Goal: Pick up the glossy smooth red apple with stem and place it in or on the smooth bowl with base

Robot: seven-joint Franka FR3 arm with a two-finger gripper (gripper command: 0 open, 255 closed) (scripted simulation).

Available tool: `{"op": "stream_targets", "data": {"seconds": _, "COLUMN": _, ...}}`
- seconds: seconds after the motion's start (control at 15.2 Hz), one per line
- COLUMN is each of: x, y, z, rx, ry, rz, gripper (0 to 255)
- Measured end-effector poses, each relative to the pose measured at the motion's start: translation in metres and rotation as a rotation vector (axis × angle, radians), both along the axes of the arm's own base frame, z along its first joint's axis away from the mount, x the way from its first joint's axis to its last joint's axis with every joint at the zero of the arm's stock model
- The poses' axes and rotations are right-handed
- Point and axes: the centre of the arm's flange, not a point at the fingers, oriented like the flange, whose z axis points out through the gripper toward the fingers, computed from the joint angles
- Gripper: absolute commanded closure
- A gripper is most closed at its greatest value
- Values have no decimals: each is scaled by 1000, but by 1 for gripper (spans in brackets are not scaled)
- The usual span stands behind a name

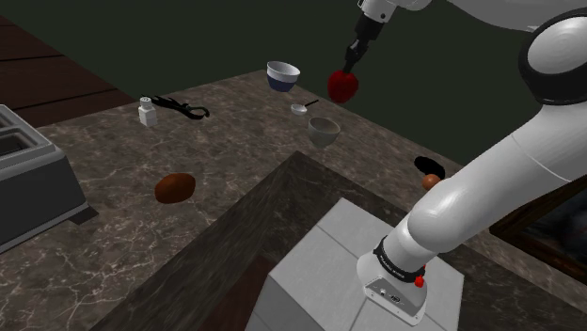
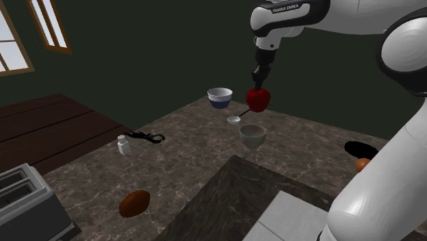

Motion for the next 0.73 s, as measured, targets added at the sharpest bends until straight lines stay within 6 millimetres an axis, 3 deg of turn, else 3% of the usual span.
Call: {"op": "stream_targets", "data": {"seconds": 0.73, "x": 1, "y": 0, "z": -58, "rx": 0, "ry": 0, "rz": 0, "gripper": 255}}
